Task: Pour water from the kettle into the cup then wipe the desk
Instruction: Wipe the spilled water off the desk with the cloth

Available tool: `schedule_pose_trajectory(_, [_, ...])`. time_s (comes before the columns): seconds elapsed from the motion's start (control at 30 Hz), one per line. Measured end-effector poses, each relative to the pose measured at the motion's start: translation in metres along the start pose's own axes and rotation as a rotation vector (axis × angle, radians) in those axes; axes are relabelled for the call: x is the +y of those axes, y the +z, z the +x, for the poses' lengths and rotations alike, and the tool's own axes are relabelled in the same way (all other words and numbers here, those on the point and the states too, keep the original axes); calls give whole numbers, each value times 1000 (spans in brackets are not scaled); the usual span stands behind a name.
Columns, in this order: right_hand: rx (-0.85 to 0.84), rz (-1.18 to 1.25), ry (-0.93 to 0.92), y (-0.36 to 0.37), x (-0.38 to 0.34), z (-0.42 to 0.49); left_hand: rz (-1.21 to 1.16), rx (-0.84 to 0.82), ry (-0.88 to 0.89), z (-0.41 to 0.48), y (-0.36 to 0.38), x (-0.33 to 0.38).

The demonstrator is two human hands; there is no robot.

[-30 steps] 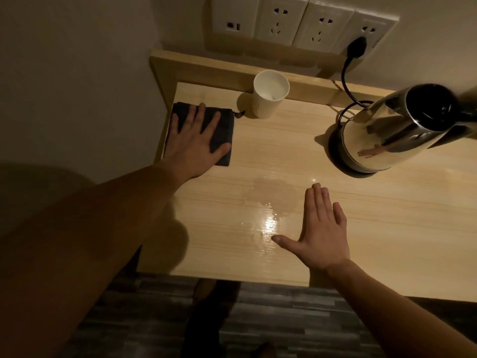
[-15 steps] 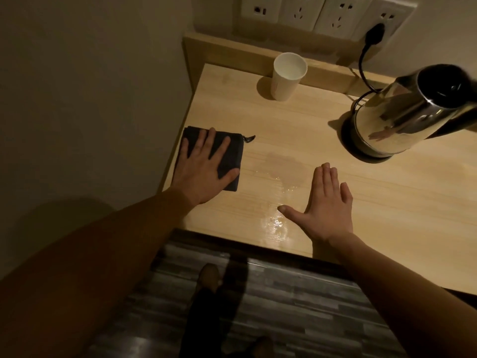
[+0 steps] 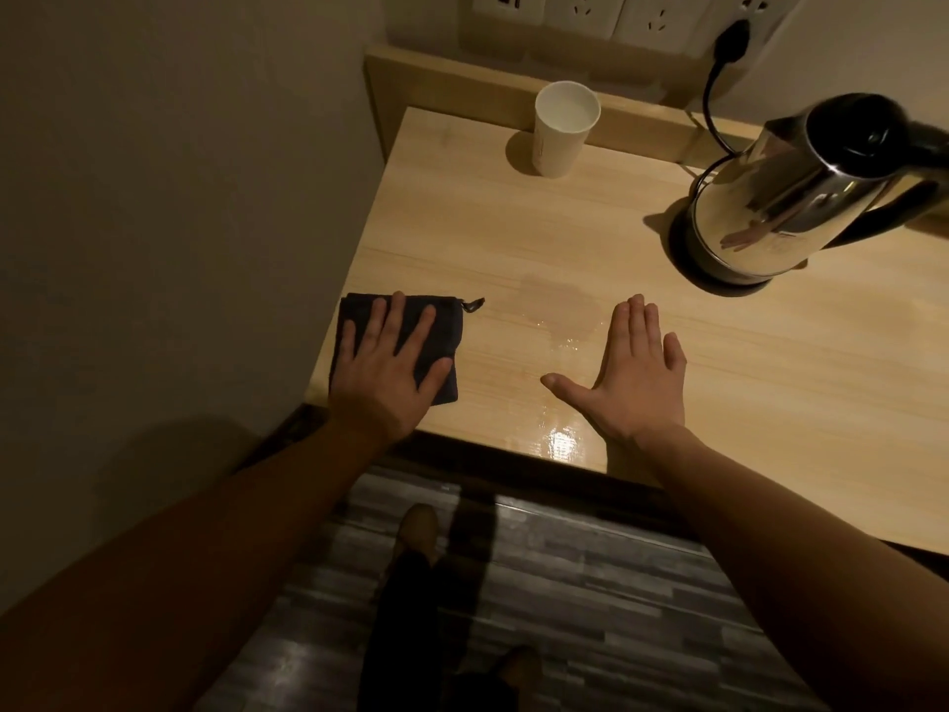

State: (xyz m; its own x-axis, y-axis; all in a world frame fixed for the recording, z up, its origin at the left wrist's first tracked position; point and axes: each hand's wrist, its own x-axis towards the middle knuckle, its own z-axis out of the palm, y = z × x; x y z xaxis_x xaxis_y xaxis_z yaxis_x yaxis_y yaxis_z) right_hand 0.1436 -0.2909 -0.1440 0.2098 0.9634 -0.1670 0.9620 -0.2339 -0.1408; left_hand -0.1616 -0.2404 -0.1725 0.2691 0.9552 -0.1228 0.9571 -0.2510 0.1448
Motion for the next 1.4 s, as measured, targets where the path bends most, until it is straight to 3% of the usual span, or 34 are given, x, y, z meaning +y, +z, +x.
schedule_pose_trajectory(0.13, [8,9,-7,0,1,0,-147,149,-14,-29,1,12])
schedule_pose_trajectory(0.23, [22,10,-9,2,3,2,-319,147,-68,-53,-7,31])
schedule_pose_trajectory(0.37, [40,6,-6,6,4,4,-780,98,-173,-76,-29,68])
schedule_pose_trajectory(0.5, [29,2,8,8,6,7,-1212,57,-474,-23,-73,90])
schedule_pose_trajectory(0.57, [26,0,10,9,7,8,-1263,60,-445,15,-91,95])
schedule_pose_trajectory(0.73, [30,9,4,11,8,8,-1047,31,-178,116,-111,103])
schedule_pose_trajectory(0.83, [30,19,6,12,9,8,-683,10,55,170,-97,116])
schedule_pose_trajectory(0.9, [26,20,7,14,9,9,-326,-103,158,188,-74,126])
schedule_pose_trajectory(1.0, [24,16,10,17,9,10,-165,-216,241,186,-40,126])
schedule_pose_trajectory(1.07, [25,12,8,18,10,10,-147,-116,256,180,-32,112])
schedule_pose_trajectory(1.17, [14,10,14,19,10,10,-190,-4,132,170,-31,69])
schedule_pose_trajectory(1.27, [-48,12,29,13,8,10,-91,-31,49,154,-25,18])
schedule_pose_trajectory(1.4, [-76,152,20,-6,4,15,-1,-42,82,143,-17,2])
